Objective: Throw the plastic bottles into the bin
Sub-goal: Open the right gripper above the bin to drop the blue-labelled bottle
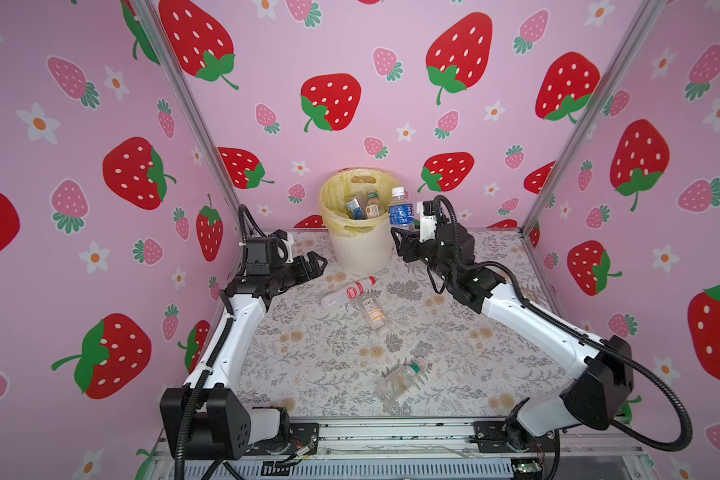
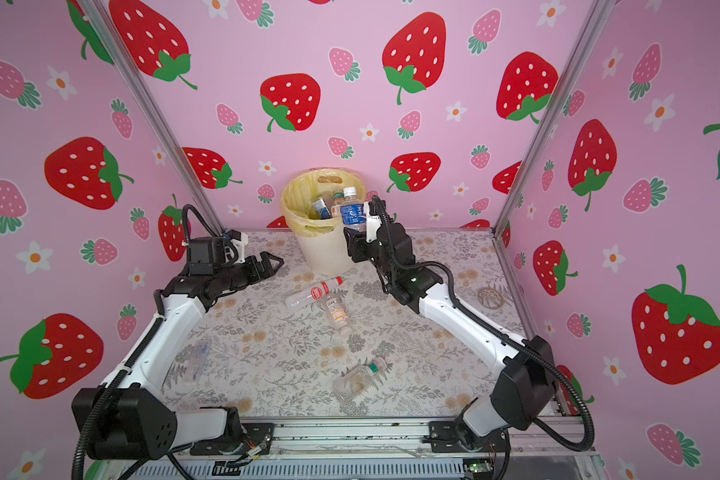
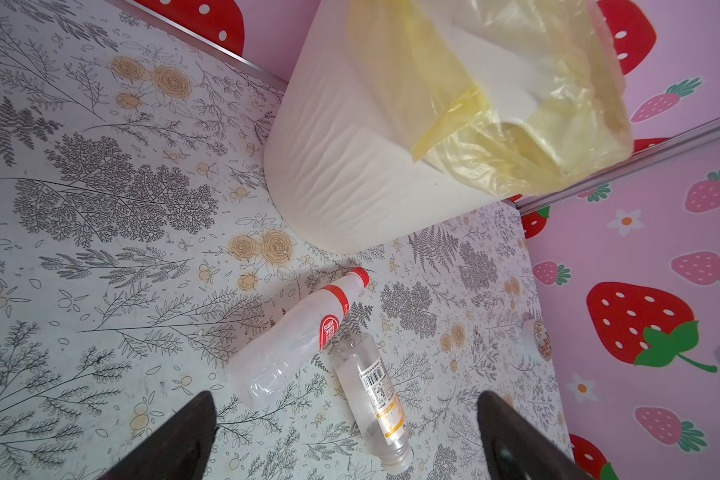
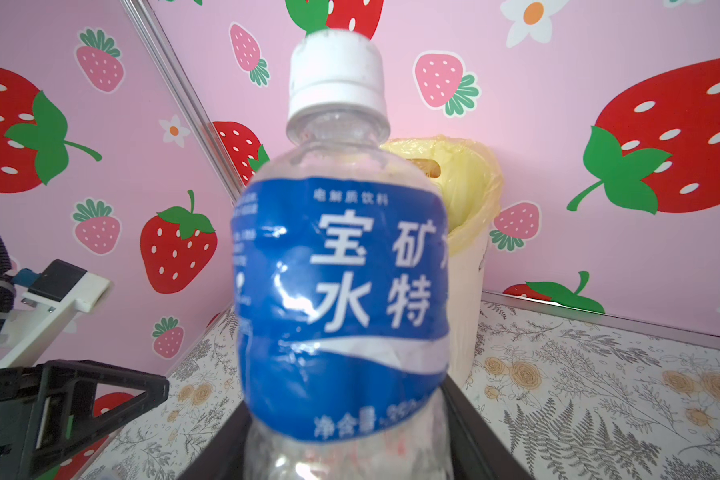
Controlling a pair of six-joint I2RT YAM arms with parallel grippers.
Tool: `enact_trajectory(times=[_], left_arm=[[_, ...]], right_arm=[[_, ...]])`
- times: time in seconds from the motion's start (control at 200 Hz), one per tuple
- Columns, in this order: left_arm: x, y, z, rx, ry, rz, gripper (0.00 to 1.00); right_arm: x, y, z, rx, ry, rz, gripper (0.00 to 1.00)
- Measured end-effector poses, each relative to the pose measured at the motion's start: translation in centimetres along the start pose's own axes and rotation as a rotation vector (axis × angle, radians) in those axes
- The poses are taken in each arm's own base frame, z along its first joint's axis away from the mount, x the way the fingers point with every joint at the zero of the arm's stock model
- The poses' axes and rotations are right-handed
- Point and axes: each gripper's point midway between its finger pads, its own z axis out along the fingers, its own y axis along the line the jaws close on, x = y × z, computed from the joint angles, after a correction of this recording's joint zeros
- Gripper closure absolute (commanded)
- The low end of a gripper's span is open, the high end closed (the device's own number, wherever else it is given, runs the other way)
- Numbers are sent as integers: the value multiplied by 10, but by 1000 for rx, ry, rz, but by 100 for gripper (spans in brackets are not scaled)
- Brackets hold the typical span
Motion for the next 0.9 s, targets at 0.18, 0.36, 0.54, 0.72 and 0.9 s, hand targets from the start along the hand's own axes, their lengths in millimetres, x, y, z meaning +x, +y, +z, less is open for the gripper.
enact_trajectory(times=[0.18, 0.36, 0.54, 0.72, 0.9], left_arm=[[0, 0, 1, 7, 4, -1, 1], [0, 2, 1, 2, 3, -4, 1], [-3, 7, 0, -15, -6, -5, 1], [-4, 9, -1, -21, -10, -7, 1], [-5, 11, -1, -18, -12, -17, 1]], right_arm=[[-36, 14, 37, 1, -33, -7, 40], [-81, 31, 109, -8, -104, -48, 1], [-74, 25, 160, -14, -119, -54, 1], [3, -9, 148, 46, 92, -67, 1], [-21, -12, 98, 57, 67, -66, 1]])
